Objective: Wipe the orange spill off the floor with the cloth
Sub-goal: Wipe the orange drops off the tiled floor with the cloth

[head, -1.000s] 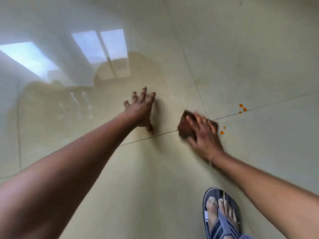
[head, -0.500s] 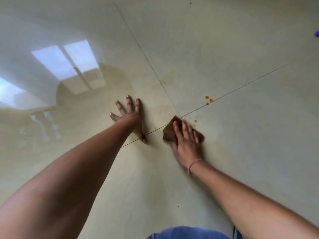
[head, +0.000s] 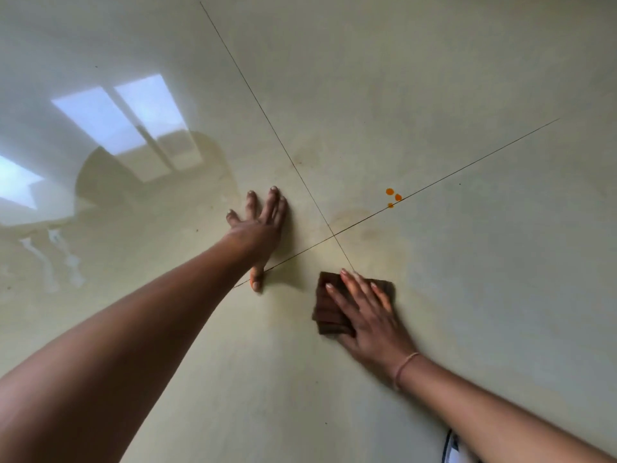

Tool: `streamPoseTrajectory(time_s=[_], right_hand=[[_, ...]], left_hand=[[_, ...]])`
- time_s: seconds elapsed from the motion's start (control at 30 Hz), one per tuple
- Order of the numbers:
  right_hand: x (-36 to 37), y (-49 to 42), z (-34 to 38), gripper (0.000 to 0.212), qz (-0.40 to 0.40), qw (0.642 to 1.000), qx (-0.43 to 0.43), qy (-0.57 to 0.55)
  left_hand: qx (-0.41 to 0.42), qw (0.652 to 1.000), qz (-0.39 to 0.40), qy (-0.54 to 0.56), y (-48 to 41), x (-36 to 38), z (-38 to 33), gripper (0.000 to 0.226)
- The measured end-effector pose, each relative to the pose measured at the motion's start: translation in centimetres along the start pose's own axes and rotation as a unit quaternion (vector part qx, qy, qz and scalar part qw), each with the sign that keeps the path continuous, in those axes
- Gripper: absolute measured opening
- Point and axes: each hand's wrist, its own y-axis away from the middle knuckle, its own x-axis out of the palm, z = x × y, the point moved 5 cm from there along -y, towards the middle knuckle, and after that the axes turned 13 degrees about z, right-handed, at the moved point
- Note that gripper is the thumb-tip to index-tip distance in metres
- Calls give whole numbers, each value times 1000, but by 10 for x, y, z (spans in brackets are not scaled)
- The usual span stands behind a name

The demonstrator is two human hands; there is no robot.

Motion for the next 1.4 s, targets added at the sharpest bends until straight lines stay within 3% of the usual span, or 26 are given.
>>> streamPoseTrajectory(time_s=[0.03,0.1,0.17,0.2,0.33,0.4,0.5,0.57,0.6,0.67,0.73,0.8,0.87,0.93,1.0,1.1,1.17,1.23,1.33,1.4], right_hand=[[-5,-4,-22,80,-9,1000,12,3],[-37,-44,-54,76,-52,992,118,-13],[-62,-93,-57,71,-95,969,223,-51],[-65,-108,-44,70,-105,966,227,-59],[-32,-64,-17,78,-53,997,46,-23],[-32,-34,-54,79,-47,998,48,-23],[-74,-66,-124,71,-105,966,229,-60],[-100,-116,-130,68,-133,938,306,-90],[-107,-140,-117,68,-129,942,297,-86],[-97,-160,-75,69,-110,971,197,-73],[-71,-125,-45,74,-69,993,82,-39],[-57,-77,-60,80,-24,999,26,-19],[-70,-74,-105,79,-42,996,72,-23],[-99,-115,-129,72,-87,974,200,-55],[-114,-160,-107,68,-95,965,237,-56],[-90,-152,-56,74,-45,997,56,-18],[-77,-106,-73,79,-10,1000,-20,8],[-94,-102,-126,77,-45,998,45,-5],[-130,-158,-153,67,-108,958,258,-70],[-124,-190,-106,67,-102,969,217,-61]], left_hand=[[-8,1000,10,0,-1,0,-2,171],[-41,999,36,3,-5,-1,-8,172],[-63,996,55,22,-14,-3,-17,173],[-67,995,59,38,-17,-3,-20,173],[-75,992,63,76,-20,-5,-19,177],[-81,990,72,86,-20,-4,-20,178],[-97,987,83,93,-23,-6,-22,178],[-99,986,91,100,-26,-4,-22,178],[-98,986,91,101,-27,-4,-22,179],[-96,986,93,104,-26,-4,-22,179],[-93,985,93,112,-24,-5,-22,178],[-94,985,97,107,-23,-5,-22,177],[-99,985,97,101,-23,-5,-22,177],[-100,985,100,99,-25,-4,-21,178],[-96,986,98,99,-29,-3,-20,179],[-89,985,92,112,-31,-2,-20,181],[-85,986,91,113,-31,-1,-19,181],[-87,986,89,108,-34,-5,-22,182],[-94,986,84,107,-35,-2,-19,182],[-86,988,72,102,-35,-3,-20,182]])
